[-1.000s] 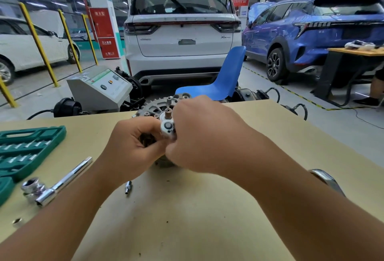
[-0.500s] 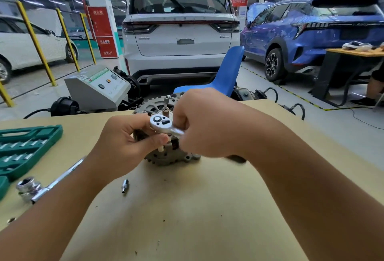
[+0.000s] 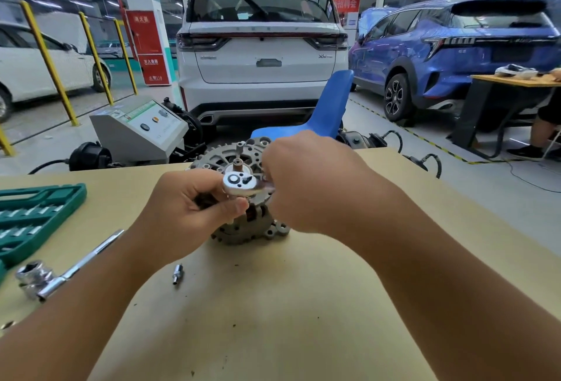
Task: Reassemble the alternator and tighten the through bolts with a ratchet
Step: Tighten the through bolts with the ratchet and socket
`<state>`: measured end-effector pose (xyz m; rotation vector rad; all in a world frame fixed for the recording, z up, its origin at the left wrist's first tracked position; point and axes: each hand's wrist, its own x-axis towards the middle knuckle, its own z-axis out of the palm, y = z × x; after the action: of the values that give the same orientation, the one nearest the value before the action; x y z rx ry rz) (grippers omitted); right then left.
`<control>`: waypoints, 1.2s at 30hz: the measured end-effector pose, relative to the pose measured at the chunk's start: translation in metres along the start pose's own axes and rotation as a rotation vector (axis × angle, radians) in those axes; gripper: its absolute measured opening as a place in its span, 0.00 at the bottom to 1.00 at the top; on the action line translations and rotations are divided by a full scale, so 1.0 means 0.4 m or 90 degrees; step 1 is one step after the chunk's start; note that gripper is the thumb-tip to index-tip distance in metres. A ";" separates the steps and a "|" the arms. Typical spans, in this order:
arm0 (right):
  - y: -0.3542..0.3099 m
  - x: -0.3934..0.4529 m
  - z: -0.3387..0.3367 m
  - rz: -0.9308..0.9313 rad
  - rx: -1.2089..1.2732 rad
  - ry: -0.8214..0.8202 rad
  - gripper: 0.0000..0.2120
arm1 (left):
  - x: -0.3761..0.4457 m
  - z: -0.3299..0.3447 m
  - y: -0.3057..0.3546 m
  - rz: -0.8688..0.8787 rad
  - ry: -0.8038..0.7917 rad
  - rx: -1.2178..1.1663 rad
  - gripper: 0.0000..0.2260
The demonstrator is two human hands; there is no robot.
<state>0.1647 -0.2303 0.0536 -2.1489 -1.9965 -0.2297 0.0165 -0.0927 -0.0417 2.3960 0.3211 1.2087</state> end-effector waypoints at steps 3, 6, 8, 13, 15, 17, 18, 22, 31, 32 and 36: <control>-0.035 -0.012 -0.010 -0.108 0.014 -0.111 0.16 | -0.007 -0.001 0.010 0.022 0.022 -0.021 0.07; -0.025 -0.004 -0.011 -0.078 0.038 -0.124 0.07 | -0.004 -0.011 0.006 0.008 0.015 -0.022 0.05; 0.006 0.007 -0.005 -0.008 0.019 -0.054 0.08 | 0.000 -0.013 -0.001 0.001 0.003 0.008 0.07; -0.008 -0.001 0.000 -0.040 0.013 -0.141 0.02 | -0.003 -0.008 0.001 0.013 0.013 0.009 0.08; -0.029 -0.001 -0.003 -0.029 0.102 -0.214 0.13 | -0.009 -0.007 0.005 0.018 0.017 0.000 0.06; -0.025 0.004 -0.007 -0.012 0.112 -0.182 0.12 | -0.007 -0.009 0.000 -0.007 0.024 -0.009 0.05; -0.017 0.008 -0.005 -0.008 0.067 -0.131 0.09 | -0.005 -0.010 -0.003 -0.020 0.016 -0.014 0.06; -0.009 -0.004 0.001 0.017 -0.063 0.004 0.13 | -0.001 -0.011 -0.004 -0.004 -0.034 -0.008 0.10; -0.013 0.003 0.003 -0.009 -0.022 -0.021 0.09 | -0.006 -0.031 -0.018 -0.025 -0.024 -0.050 0.10; -0.003 0.005 0.007 0.005 -0.046 -0.002 0.10 | -0.005 -0.028 -0.017 -0.026 -0.027 -0.050 0.09; -0.011 0.003 0.015 -0.041 -0.024 -0.098 0.05 | -0.006 -0.023 -0.004 -0.015 -0.047 -0.035 0.04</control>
<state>0.1602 -0.2272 0.0484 -2.1885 -2.1626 -0.1159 0.0074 -0.0897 -0.0393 2.3764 0.2888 1.1014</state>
